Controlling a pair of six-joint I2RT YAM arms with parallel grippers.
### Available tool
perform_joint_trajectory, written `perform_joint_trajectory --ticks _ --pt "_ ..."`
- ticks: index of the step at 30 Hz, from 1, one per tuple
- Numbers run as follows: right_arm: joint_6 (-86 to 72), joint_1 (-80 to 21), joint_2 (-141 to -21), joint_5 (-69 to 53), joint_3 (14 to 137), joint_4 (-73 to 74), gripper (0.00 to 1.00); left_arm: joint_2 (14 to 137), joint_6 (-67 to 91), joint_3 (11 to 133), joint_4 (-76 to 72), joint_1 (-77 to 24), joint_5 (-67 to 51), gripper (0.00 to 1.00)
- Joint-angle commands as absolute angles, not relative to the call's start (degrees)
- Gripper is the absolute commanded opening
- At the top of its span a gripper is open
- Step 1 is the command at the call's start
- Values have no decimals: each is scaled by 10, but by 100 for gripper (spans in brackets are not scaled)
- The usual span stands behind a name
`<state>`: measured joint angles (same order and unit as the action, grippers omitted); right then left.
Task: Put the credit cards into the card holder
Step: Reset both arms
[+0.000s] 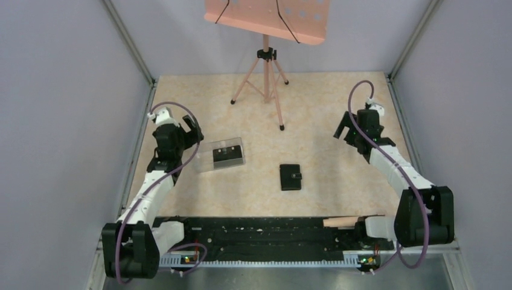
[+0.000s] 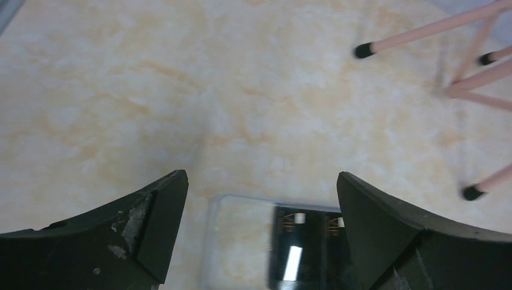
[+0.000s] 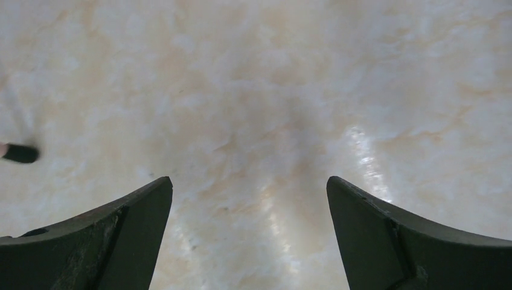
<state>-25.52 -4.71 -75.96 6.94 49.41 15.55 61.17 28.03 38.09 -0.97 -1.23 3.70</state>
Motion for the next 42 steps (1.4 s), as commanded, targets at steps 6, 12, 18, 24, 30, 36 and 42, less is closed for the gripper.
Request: perform_joint_trajectory --ticks 6,12,18,24,30,36,42 --pt "-127 -45 -675 263 251 -243 99 632 93 241 -200 -12 112 99" --pt "-81 -44 -747 251 186 -418 99 699 33 189 -379 -12 115 99" --pt "-71 -33 -806 271 159 -577 99 756 22 221 -421 -5 86 99" --pt "-57 -31 -805 226 147 -591 99 826 12 213 -523 22 40 99" --pt "-47 -32 -803 201 133 -610 99 820 13 212 -513 23 40 99" --pt "33 -36 -829 46 81 -739 99 819 16 214 -507 23 45 99" --pt "7 -34 -831 94 104 -695 99 818 16 214 -503 23 43 99"
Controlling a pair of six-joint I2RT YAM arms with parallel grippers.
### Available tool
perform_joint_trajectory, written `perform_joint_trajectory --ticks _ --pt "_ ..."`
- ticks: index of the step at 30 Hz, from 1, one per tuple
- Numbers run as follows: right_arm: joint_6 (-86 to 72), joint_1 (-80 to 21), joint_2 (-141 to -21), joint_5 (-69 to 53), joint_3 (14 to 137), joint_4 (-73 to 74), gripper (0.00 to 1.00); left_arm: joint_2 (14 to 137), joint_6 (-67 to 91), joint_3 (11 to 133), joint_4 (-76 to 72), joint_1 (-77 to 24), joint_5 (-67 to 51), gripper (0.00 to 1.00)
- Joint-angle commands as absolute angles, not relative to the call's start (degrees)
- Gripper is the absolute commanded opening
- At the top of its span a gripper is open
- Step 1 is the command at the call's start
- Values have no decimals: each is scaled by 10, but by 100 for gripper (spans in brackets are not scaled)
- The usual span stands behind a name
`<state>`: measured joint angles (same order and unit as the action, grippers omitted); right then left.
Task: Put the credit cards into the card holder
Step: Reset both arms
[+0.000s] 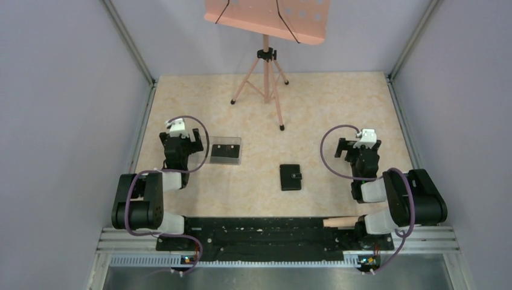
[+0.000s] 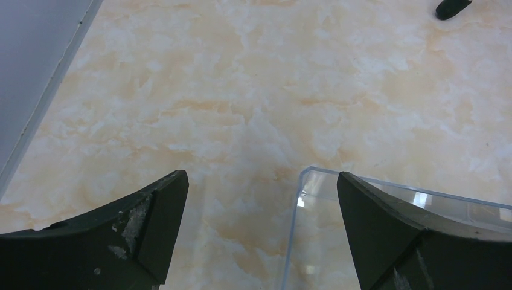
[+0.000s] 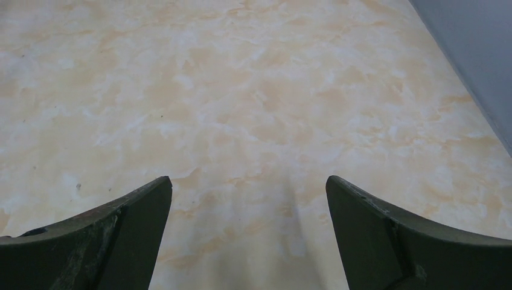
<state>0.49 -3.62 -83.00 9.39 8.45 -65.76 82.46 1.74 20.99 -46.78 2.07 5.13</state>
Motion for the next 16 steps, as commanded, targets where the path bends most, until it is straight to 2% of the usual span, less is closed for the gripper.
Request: perform_joint_trajectory --ticks 1,16 --pt "8 -34 -834 94 103 -702 99 819 16 214 -504 23 44 99" --pt "8 -33 -833 94 103 -703 99 820 14 215 -504 22 44 99"
